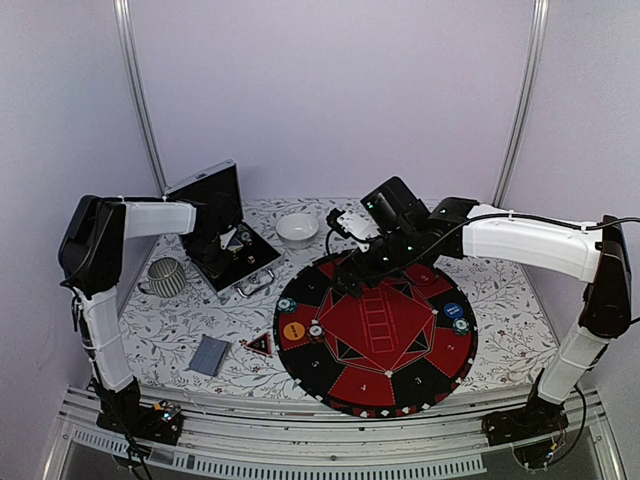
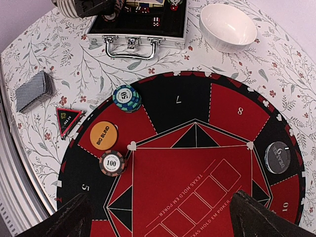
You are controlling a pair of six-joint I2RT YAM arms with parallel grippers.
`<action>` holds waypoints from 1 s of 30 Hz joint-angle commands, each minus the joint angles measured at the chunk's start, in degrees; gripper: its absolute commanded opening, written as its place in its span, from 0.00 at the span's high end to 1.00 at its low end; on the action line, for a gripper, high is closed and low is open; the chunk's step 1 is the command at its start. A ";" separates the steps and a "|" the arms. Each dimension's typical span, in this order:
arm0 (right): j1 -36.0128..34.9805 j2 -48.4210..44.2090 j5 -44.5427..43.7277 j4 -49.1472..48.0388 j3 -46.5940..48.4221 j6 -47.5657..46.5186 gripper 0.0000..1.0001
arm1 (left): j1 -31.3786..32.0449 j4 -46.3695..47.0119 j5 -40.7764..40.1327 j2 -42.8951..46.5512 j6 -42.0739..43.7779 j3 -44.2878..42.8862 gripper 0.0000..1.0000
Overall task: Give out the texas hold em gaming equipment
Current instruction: Pick up the pile of poker chips from the chip case.
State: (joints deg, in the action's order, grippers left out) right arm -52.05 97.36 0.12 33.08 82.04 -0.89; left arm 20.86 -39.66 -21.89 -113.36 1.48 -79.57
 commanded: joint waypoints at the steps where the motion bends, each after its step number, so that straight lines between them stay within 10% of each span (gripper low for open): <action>1: -0.05 0.64 0.10 0.66 0.51 -0.16 0.01 | 0.80 -1.82 -1.45 -1.17 0.15 -0.13 0.69; 30: -0.07 1.21 0.45 1.28 0.39 -0.26 0.01 | 0.01 4.99 8.40 0.08 3.46 1.19 0.67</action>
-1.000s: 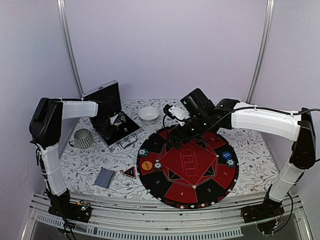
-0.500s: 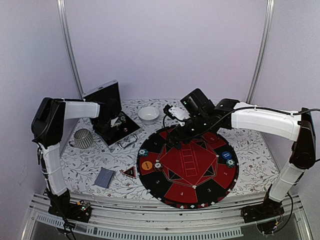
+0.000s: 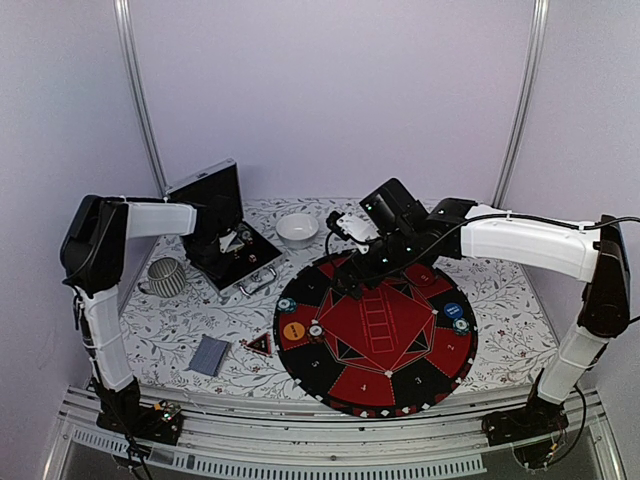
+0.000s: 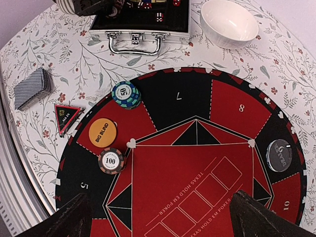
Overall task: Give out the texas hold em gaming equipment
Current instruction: Pick up the pile of poker chips from the chip case.
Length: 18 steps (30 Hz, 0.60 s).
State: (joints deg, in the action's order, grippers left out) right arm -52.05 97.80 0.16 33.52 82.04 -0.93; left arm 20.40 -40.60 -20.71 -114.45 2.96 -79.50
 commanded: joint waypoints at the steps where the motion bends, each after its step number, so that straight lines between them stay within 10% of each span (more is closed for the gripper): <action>1: -0.06 0.77 0.49 0.85 0.40 -0.17 0.01 | 0.48 5.50 6.84 1.01 2.03 1.00 0.68; 18: -0.04 1.06 0.62 1.02 0.39 -0.21 0.01 | -0.10 2.33 -2.11 -4.25 1.31 -2.67 0.69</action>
State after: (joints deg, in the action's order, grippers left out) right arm -52.07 97.95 0.19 33.65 82.04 -0.93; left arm 20.62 -37.82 -19.00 -116.16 4.49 -80.75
